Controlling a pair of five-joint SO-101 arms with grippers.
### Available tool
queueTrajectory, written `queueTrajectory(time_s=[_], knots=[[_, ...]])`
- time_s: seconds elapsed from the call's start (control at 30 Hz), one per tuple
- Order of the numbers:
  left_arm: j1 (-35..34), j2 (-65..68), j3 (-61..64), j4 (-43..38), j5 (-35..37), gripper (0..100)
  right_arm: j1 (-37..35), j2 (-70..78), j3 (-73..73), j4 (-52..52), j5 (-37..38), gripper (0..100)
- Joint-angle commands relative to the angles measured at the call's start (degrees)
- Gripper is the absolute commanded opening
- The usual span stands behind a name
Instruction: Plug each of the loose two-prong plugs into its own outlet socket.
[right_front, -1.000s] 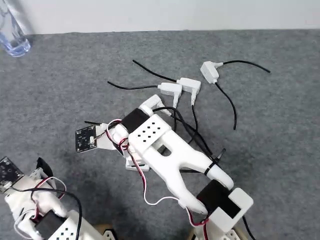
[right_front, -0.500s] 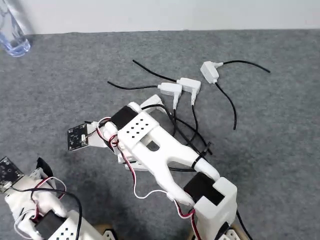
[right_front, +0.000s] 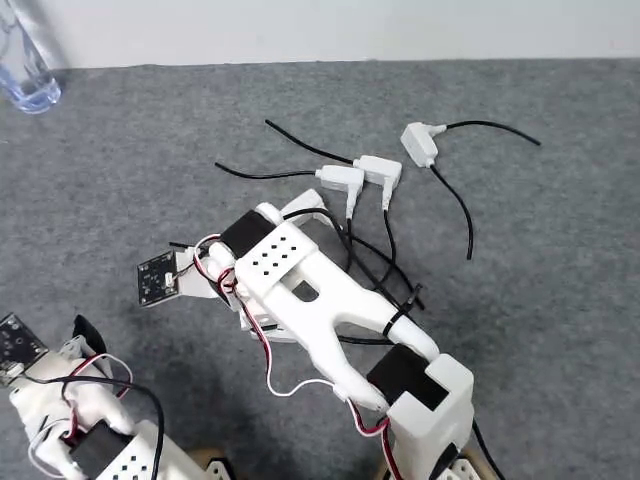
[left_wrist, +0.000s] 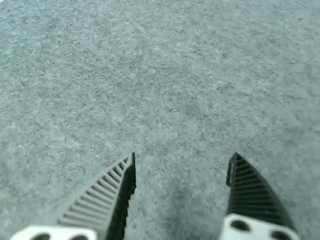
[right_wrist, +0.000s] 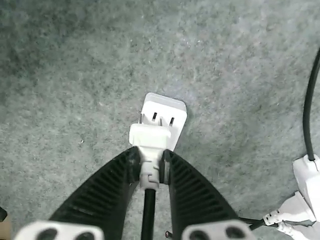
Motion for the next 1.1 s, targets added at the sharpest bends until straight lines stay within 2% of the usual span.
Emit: queueTrajectory(time_s=[0.0, 0.27, 0.67, 1.07], knots=[[0.3, -0.4, -0.4, 0.4, -0.4, 28, 2.2, 0.0, -2.8, -0.7, 0.5, 0.8], [0.3, -0.4, -0.4, 0.4, -0.4, 28, 4.3, 0.0, -2.8, -1.7, 2.1, 0.8], [0.3, -0.4, -0.4, 0.4, -0.4, 28, -0.9, 3.4, -2.8, -3.2, -0.3, 0.8], [0.3, -0.4, -0.4, 0.4, -0.4, 28, -0.7, 3.6, -4.3, 0.6, -1.1, 0.8]])
